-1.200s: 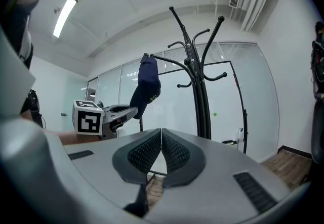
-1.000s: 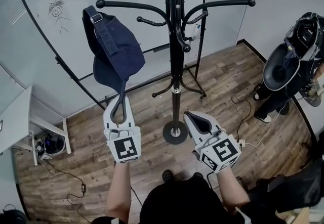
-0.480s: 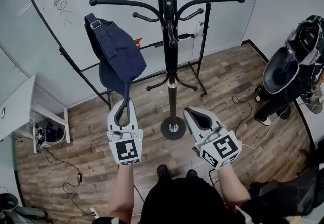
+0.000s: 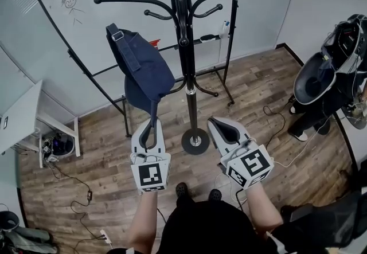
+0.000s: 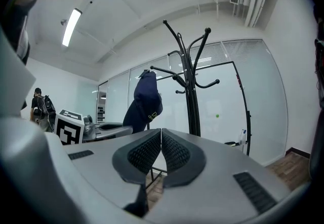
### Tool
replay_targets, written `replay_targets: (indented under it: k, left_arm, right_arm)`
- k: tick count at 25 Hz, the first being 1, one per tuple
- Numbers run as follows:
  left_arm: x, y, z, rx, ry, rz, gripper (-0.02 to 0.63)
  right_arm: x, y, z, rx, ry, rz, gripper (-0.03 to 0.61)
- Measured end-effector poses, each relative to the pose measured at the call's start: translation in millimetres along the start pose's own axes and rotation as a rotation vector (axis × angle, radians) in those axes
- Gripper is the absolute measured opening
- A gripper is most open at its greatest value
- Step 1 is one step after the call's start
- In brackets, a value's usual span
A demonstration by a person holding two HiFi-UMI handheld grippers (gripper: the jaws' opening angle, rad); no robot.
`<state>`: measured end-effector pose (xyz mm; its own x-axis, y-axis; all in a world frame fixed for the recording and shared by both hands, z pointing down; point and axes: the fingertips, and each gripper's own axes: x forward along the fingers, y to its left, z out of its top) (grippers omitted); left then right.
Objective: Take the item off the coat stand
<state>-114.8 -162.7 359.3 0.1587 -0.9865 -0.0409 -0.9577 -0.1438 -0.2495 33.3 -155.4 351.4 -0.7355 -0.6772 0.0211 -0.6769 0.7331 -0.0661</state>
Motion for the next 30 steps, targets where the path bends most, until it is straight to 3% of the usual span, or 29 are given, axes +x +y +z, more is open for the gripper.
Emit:
replay_targets:
  k: [18,30]
  left_arm:
    - [-19,-45,-20,-0.108,0.074,-0.015,0.029]
    - [-24,-46,-17,-0.123,0.083,-0.041,0.029]
  right_arm:
    - [-26,-10,-31,-0.002,0.041,0.029,0.029]
    - [-28,1,-21,-0.031,0.034,0.021,0.029]
